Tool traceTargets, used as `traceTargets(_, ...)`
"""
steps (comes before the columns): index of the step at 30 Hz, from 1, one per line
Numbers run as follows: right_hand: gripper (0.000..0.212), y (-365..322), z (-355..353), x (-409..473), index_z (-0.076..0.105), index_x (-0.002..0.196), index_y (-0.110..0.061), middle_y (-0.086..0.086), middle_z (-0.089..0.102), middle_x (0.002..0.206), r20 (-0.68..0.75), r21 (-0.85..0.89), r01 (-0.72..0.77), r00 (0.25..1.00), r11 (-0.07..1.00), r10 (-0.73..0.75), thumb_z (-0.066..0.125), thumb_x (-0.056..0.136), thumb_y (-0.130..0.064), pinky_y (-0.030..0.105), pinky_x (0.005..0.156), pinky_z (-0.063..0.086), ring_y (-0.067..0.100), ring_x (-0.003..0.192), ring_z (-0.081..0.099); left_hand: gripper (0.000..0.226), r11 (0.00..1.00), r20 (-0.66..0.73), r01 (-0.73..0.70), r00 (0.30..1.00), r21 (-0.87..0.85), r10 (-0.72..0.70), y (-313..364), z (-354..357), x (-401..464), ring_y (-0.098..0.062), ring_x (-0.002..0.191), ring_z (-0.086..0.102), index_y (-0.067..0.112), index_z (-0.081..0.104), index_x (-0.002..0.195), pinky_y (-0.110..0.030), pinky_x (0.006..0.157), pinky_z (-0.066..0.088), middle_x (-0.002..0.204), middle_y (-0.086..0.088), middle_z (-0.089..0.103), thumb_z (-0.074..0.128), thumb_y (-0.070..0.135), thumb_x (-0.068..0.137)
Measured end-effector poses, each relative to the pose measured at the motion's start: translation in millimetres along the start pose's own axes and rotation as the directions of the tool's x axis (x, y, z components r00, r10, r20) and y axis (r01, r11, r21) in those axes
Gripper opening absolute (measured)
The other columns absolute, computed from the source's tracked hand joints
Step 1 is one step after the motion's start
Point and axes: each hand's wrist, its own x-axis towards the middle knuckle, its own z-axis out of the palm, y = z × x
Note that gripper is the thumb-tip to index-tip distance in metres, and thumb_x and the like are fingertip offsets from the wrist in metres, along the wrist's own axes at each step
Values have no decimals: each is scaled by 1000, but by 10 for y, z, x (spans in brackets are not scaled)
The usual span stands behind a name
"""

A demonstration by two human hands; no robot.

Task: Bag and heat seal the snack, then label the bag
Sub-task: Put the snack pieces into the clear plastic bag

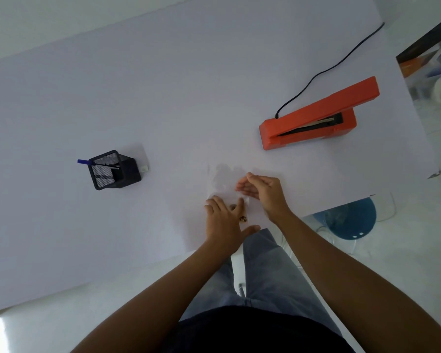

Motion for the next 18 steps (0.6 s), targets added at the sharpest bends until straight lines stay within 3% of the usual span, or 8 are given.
traceTargets(3, 36, -41, 49, 50, 73, 105, 3, 18, 77, 99, 126, -1, -84, 988, 996, 84, 50, 104, -24, 44, 94, 58, 31, 96, 75, 100, 1000, 10, 10, 1000, -10, -10, 41, -19, -6, -56, 136, 29, 28, 10, 155, -57, 112, 29, 149, -42, 23, 15, 89, 75)
traceTargets(9, 40, -76, 99, 156, 76, 108, -3, 12, 78, 105, 316, -192, -202, 914, 960, 256, 44, 106, -27, 44, 106, 50, 25, 103, 74, 99, 998, 83, 57, 995, -36, -54, 93, -35, -30, -58, 142, 15, 28, 5, 156, -62, 114, 21, 155, -38, 9, 23, 87, 79)
traceTargets(14, 42, -125, 94, 307, 73, 115, -3, 12, 77, 109, 341, -235, -249, 884, 940, 319, 42, 107, -31, 45, 106, 50, 25, 104, 73, 93, 996, 111, 75, 991, -44, -69, 107, -19, 7, -57, 142, 14, 33, 2, 155, -66, 112, 23, 155, -38, 9, 26, 84, 82)
traceTargets(18, 40, -222, 107, 489, 70, 118, 0, 14, 76, 108, 333, -193, -215, 904, 958, 270, 43, 106, -28, 44, 101, 54, 26, 103, 74, 85, 996, 151, 72, 987, -53, -64, 71, -56, 61, -57, 141, 13, 38, 3, 154, -68, 109, 23, 155, -38, 9, 30, 80, 85)
